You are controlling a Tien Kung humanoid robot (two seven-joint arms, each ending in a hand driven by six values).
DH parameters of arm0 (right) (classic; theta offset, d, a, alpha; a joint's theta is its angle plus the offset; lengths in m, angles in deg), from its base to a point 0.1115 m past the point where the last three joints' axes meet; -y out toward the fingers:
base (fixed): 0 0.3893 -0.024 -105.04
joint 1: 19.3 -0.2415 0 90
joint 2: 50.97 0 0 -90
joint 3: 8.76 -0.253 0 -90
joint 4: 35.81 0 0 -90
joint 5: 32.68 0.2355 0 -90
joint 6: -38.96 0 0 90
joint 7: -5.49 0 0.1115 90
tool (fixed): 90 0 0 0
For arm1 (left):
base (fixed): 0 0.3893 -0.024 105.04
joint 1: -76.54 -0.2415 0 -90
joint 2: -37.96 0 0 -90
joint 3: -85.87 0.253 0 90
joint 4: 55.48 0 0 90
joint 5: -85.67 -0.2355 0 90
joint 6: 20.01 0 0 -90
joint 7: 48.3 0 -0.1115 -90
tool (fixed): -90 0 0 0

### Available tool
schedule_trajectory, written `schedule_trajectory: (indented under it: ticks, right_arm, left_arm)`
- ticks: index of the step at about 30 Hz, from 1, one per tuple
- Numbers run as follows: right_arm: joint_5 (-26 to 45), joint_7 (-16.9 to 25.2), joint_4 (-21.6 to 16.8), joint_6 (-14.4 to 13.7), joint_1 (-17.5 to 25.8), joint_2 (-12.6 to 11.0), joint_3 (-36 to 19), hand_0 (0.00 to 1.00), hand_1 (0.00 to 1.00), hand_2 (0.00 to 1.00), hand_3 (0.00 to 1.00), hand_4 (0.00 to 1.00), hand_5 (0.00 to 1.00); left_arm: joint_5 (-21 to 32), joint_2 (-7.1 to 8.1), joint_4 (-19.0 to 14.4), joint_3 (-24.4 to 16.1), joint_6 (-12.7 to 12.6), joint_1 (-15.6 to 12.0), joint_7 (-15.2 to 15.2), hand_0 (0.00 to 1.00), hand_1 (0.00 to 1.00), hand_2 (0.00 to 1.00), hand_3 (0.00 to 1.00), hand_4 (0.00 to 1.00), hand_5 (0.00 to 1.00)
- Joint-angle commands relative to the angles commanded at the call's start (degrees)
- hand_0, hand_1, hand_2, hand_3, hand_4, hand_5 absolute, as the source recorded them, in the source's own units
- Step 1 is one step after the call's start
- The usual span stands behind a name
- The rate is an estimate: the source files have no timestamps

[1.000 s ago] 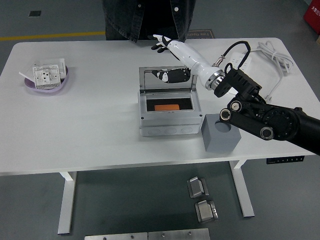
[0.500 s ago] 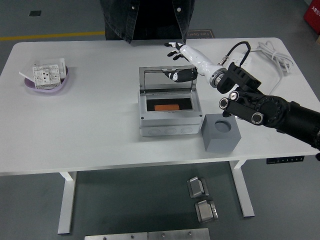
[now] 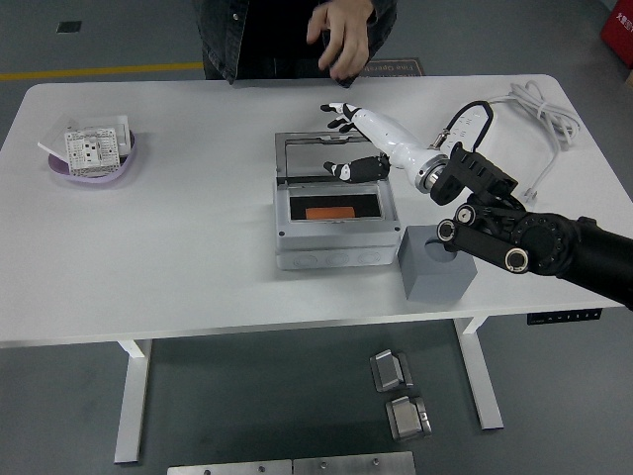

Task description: Pick up the cylinder from the cube,place it in the box,flap close box

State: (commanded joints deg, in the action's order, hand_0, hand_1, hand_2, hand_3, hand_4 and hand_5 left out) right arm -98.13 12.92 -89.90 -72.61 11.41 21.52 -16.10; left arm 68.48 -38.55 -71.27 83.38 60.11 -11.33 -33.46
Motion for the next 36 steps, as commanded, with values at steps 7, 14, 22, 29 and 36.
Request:
schedule_trajectory:
  ticks: [7,14,22,29,36]
  right_arm:
    - [-4.17,-0.81,-5.32,-1.37,2.42,-1.75,-1.28,0.866,0.794,0.833,0.928,0.720,0.186]
    - [-7.25,-1.70,-9.77,-2.07,4.66,-3.04,-1.92,0.854,0.789,0.830,0.925,0.726,0.209]
    - [-10.81,-3.14,-15.26,-2.23,7.85,-5.44,-3.68,0.839,0.789,0.828,0.923,0.724,0.221]
    - [-13.22,-4.91,-19.61,-1.64,11.71,-7.33,-6.34,0.835,0.785,0.828,0.924,0.720,0.226]
    - [-13.00,-5.19,-21.50,-1.87,15.28,-8.33,-9.98,0.823,0.783,0.827,0.926,0.715,0.227]
  left_arm:
    - [0.82,-0.11,-0.04,0.60,-0.12,-0.16,-0.32,0.690,0.696,0.635,0.652,0.555,0.364]
    - [1.27,-0.18,-0.04,0.90,-0.18,-0.36,-0.48,0.689,0.695,0.635,0.652,0.555,0.364]
    - [1.51,-0.22,0.03,0.94,-0.20,-0.55,-0.49,0.690,0.696,0.635,0.652,0.555,0.365]
    - [1.31,-0.34,0.15,0.55,-0.14,-0.82,-0.27,0.690,0.696,0.635,0.652,0.555,0.366]
    - [1.08,-0.42,0.24,0.22,-0.12,-0.91,-0.09,0.690,0.695,0.635,0.653,0.554,0.364]
